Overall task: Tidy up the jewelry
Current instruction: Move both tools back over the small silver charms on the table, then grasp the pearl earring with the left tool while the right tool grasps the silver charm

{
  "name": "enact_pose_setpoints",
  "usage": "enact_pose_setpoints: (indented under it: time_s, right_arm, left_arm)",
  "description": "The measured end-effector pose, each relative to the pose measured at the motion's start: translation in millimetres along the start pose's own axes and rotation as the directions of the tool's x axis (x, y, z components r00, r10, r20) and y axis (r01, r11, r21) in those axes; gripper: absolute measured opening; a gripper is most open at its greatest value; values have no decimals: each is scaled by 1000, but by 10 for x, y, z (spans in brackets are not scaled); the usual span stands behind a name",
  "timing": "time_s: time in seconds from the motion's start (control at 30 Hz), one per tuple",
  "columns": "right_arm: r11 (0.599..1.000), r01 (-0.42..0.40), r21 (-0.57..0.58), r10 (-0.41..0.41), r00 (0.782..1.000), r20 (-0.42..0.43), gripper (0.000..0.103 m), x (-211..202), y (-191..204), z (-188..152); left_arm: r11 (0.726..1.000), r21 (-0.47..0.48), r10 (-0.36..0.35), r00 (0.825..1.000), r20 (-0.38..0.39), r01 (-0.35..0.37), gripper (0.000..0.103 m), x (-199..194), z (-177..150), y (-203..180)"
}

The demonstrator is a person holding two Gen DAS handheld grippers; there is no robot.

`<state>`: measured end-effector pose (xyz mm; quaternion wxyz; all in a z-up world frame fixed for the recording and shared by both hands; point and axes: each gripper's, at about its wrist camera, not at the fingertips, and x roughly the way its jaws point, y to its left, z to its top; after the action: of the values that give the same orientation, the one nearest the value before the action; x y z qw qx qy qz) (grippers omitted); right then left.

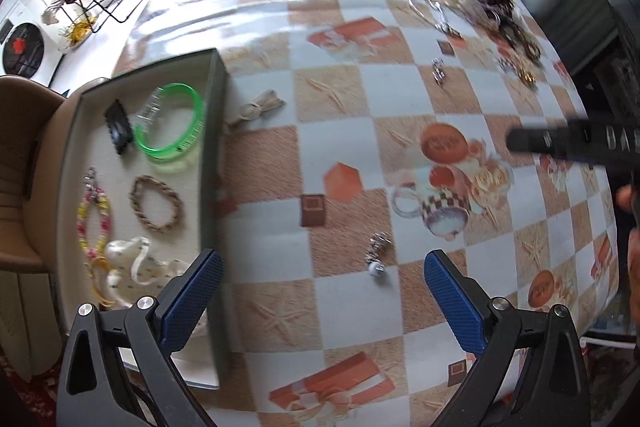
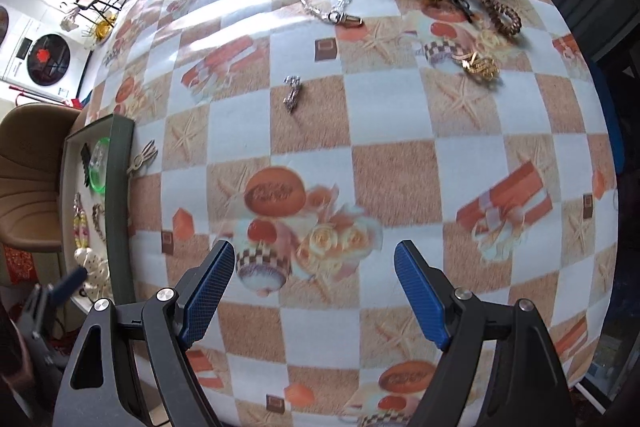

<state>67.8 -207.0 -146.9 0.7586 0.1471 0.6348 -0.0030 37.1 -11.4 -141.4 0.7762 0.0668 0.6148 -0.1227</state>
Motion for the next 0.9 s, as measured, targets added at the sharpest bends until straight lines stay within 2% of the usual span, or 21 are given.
enact_pose_setpoints:
  time_s: [0.1,0.33,0.4,0.63,0.7,0.73,0.9]
  right_arm:
    - [1000,0,-12,0,1000,7,84,70,-8,99]
    - [998,8,-59,-6,1000,26,84,277,35,315]
    - [997,14,-76,-11,999,37,84,339,61,378]
    - [992,40,-117,-29,996,87,84,538,150,576]
    - [990,56,-130,-43,994,103,84,592,188,615]
    - [989,60,-134,-45,993,109,84,617,204,632]
    - [981,110,-158,-86,984,154,79,703,294,685]
  left_arm:
    - [1000,4,7,1000,-14,-7,95,102,-37,-66]
    - [1000,-16,10,1000,-24,-11,95,304,-94,-112]
    - [1000,-14,16,1000,-20,-16,87,343,-103,-131]
    - [999,-11,40,999,-5,-40,86,487,-104,-216]
    - [999,-10,45,999,-6,-45,76,525,-113,-241]
    - [999,-10,46,999,-12,-46,75,550,-116,-253]
    - [999,-23,43,999,-15,-44,75,621,-152,-325]
